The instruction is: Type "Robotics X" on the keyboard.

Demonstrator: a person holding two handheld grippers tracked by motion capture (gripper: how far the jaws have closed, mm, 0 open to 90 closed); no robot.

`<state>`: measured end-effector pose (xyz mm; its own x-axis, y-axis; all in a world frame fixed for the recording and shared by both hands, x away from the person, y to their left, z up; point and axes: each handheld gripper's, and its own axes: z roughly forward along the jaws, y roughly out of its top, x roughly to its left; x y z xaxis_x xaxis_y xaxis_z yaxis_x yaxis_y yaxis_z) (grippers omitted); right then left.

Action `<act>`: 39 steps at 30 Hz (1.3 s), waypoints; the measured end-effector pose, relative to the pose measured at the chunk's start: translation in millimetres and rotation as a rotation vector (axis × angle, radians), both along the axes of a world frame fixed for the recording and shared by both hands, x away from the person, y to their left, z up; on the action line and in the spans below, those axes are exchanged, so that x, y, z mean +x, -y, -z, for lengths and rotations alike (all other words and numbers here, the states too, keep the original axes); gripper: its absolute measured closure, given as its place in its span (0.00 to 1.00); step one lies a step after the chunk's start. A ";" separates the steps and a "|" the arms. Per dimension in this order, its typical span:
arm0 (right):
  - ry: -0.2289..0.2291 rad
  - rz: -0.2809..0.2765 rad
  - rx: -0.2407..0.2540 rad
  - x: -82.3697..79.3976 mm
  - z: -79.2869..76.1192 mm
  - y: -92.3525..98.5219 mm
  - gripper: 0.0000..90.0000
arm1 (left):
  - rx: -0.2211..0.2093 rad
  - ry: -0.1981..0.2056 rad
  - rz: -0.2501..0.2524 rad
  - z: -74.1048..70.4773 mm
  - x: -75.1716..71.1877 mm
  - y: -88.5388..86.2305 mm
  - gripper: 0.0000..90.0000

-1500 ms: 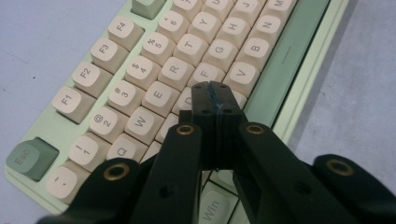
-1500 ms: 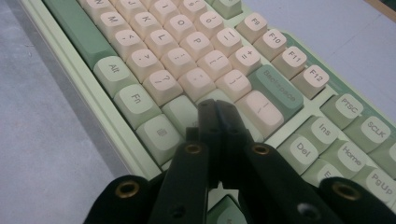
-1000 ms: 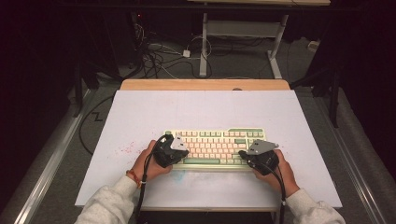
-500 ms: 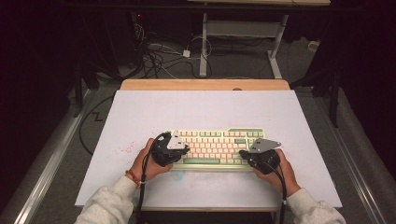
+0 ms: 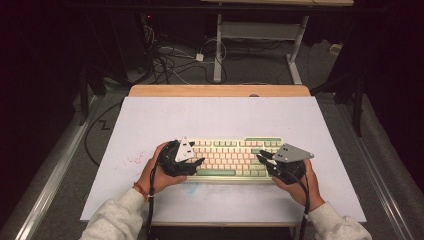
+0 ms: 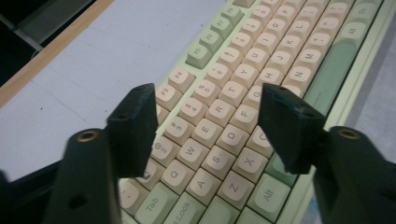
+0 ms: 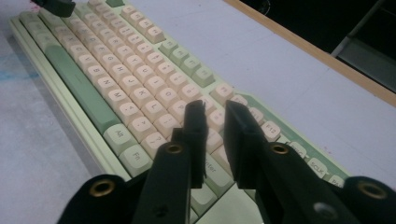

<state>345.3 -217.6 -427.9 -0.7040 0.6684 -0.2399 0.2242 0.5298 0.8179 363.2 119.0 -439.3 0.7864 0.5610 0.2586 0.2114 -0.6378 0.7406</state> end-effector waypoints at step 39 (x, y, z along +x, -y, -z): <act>0.139 0.148 0.025 -22.0 -11.4 22.6 0.26 | -0.018 0.116 -0.046 -6.1 -27.5 -36.3 0.18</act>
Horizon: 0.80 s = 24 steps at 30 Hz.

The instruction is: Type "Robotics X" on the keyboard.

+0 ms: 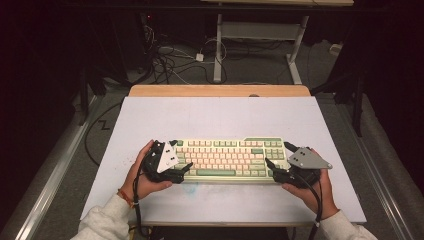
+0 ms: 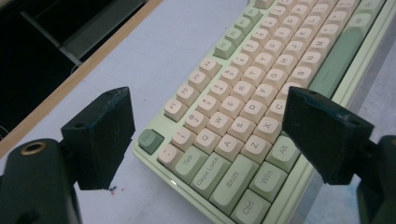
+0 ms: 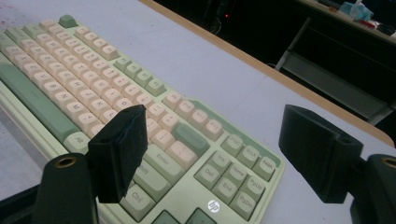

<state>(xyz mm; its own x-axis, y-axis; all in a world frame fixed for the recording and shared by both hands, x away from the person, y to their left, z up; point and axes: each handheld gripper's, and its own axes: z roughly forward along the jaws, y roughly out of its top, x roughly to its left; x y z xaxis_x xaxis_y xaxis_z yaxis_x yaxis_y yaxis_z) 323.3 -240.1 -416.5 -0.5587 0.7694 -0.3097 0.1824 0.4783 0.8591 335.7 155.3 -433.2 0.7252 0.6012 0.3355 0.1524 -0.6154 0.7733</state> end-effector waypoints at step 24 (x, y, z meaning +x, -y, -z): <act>-0.030 0.067 0.014 -12.0 20.0 38.3 0.25 | 0.044 -0.068 -0.077 28.4 -16.0 -48.7 0.17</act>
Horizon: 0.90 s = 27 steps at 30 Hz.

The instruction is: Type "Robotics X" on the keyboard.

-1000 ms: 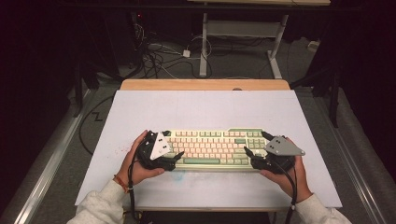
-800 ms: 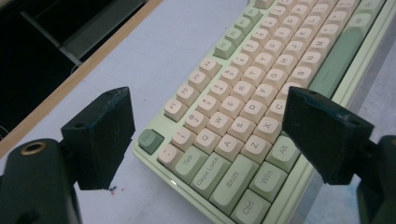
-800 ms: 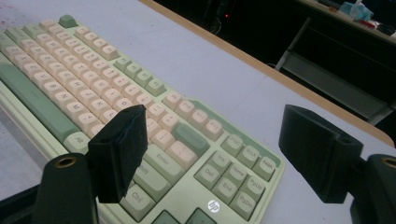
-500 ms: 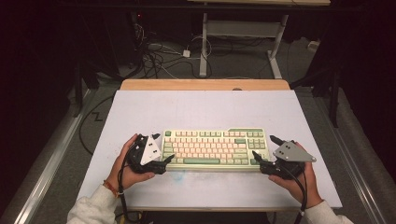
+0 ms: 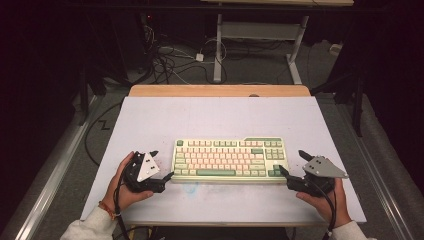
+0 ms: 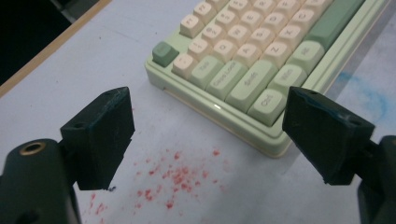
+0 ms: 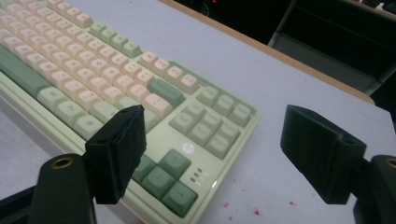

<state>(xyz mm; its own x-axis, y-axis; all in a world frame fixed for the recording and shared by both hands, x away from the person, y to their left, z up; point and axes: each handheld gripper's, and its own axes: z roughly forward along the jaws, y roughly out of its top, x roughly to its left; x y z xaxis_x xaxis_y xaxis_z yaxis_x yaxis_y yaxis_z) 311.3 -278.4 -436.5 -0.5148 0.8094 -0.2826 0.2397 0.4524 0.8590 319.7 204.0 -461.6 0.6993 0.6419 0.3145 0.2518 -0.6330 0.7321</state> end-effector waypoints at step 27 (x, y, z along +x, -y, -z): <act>-0.042 0.044 -0.002 -9.7 23.6 9.7 0.21 | -0.006 -0.051 -0.046 16.8 -15.6 -20.9 0.17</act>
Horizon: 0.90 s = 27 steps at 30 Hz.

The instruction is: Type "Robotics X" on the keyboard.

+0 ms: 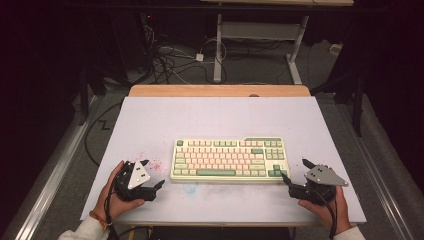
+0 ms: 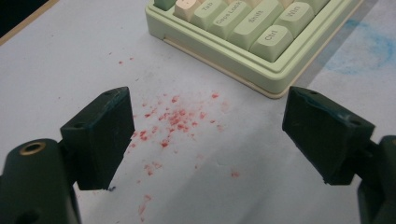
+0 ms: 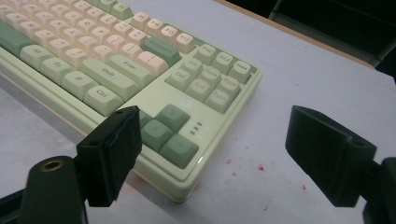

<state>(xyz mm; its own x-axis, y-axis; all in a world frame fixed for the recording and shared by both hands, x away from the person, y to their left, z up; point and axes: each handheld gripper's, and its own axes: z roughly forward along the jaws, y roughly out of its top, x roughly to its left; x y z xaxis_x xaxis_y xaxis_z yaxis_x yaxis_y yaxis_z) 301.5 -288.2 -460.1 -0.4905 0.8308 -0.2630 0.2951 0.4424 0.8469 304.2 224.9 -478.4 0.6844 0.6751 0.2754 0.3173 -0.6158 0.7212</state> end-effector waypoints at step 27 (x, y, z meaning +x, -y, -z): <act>0.013 -0.006 -0.025 0.2 0.0 -2.6 0.21 | -0.010 -0.003 -0.007 -1.6 1.4 -1.4 0.17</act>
